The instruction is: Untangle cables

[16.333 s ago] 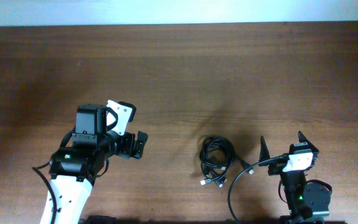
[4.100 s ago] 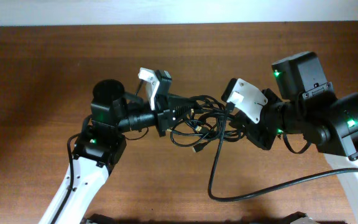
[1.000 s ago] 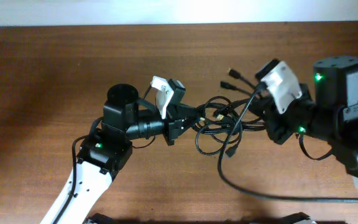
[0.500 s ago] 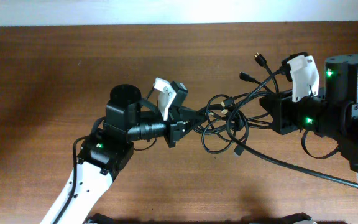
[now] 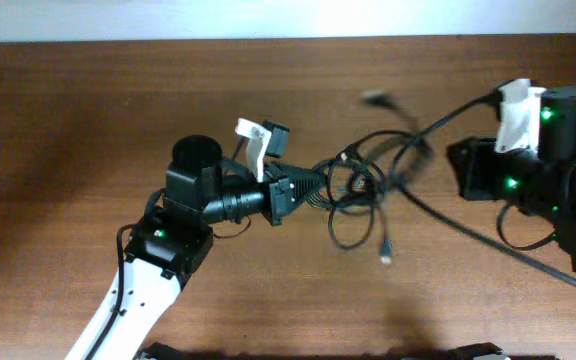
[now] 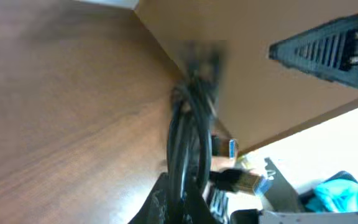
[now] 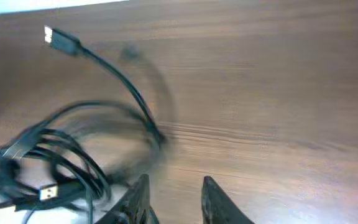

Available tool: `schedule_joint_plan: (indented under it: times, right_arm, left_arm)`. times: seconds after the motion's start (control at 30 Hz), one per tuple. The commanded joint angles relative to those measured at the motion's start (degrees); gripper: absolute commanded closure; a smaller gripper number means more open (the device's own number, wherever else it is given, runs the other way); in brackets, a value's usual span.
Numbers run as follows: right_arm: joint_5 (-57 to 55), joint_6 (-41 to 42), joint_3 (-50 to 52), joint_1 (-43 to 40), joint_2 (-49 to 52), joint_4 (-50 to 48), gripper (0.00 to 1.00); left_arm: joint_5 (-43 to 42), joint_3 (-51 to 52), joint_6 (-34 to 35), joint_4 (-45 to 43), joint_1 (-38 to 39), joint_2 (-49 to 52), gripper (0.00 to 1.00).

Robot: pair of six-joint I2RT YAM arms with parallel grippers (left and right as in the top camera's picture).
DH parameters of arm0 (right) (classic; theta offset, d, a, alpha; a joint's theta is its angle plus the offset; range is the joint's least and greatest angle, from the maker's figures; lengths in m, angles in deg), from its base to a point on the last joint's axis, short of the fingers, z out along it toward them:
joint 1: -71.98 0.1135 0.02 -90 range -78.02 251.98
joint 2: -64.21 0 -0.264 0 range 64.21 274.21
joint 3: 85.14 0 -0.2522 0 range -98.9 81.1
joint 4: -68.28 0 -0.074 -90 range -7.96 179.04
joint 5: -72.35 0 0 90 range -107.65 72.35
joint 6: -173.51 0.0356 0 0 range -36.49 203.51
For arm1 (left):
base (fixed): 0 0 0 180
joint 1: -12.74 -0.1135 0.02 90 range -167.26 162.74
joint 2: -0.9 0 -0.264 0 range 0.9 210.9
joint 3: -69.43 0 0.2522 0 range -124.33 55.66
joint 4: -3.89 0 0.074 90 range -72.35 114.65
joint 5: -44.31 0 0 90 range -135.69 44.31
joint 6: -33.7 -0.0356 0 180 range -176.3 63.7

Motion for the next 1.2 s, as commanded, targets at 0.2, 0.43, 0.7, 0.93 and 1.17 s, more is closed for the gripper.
schedule_joint_plan:
  times: [0.2, 0.43, 0.7, 0.93, 1.17]
  right_arm:
    - [2.82, -12.55, -1.20, -0.33, 0.48, 1.33, 0.71]
    - [18.75, -36.89, -1.20, -0.33, 0.48, 1.97, 0.56]
    - [22.88, -40.33, -1.20, -0.31, 0.48, 2.36, 0.45]
    - [23.67, -42.01, -1.20, -0.31, 0.55, 10.08, 0.45]
    - [23.67, -41.99, -1.20, -0.33, 0.48, 8.72, 0.45]
  left_arm:
    - [-8.48, 0.26, -14.84, -5.73, -0.66, 0.17, 1.00]
    - [-13.44, 0.26, -25.53, 0.33, -0.66, 0.17, 1.00]
    - [-19.61, 0.26, -35.36, 2.38, -0.66, 0.17, 1.00]
    - [-22.45, 0.26, -35.26, -2.84, -0.66, 0.17, 1.00]
    - [-22.43, 0.26, -37.31, -1.99, -0.66, 0.20, 1.00]
